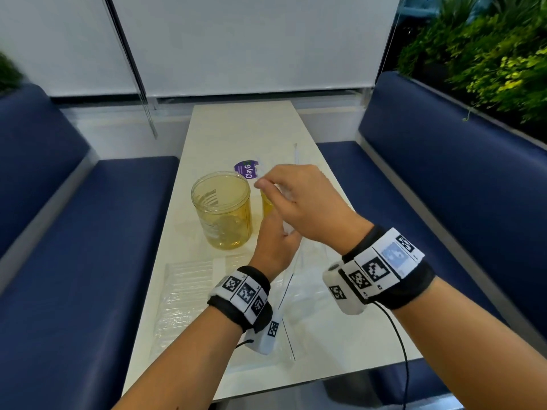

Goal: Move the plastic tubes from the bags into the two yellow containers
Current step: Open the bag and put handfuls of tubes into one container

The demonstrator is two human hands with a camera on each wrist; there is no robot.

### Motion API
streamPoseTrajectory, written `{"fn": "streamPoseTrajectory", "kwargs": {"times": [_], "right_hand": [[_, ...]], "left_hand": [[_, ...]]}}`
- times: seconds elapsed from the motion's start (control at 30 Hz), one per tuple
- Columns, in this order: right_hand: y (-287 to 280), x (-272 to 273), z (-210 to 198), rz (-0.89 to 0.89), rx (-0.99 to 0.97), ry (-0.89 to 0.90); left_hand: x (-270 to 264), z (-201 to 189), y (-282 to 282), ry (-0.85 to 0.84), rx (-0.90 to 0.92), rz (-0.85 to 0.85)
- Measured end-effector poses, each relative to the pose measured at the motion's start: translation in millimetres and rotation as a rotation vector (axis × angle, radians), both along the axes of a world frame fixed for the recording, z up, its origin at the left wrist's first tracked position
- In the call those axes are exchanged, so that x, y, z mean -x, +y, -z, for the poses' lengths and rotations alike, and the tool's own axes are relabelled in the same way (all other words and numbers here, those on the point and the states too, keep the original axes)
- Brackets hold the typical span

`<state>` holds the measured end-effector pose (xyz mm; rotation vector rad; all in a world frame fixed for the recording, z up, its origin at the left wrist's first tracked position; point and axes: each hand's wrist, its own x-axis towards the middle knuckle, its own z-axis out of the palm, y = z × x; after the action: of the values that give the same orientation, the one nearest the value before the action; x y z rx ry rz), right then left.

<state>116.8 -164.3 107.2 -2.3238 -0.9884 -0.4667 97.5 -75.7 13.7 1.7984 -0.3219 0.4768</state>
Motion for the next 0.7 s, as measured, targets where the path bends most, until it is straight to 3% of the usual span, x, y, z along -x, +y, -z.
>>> {"fn": "streamPoseTrajectory", "kwargs": {"times": [0.07,0.13,0.27,0.4,0.57,0.7], "right_hand": [[-4,3,-2,0.021,-0.137,-0.13],[-7,4,-4,0.095,-0.221,-0.111],[-5,4,1,0.14,-0.302,0.311],[4,5,12,0.108,-0.494,0.547],[18,4,15,0.11,-0.566,0.501],[23,-1,-16,0.038,-0.672,0.427]], "left_hand": [[2,0,1,-0.007,0.009,0.002],[3,-2,1,0.004,0.01,0.012],[0,-2,2,-0.002,0.001,0.037],[-7,7,5,0.058,0.011,-0.014],[-6,14,7,0.168,0.077,-0.048],[0,16,8,0.205,0.098,-0.007]]}}
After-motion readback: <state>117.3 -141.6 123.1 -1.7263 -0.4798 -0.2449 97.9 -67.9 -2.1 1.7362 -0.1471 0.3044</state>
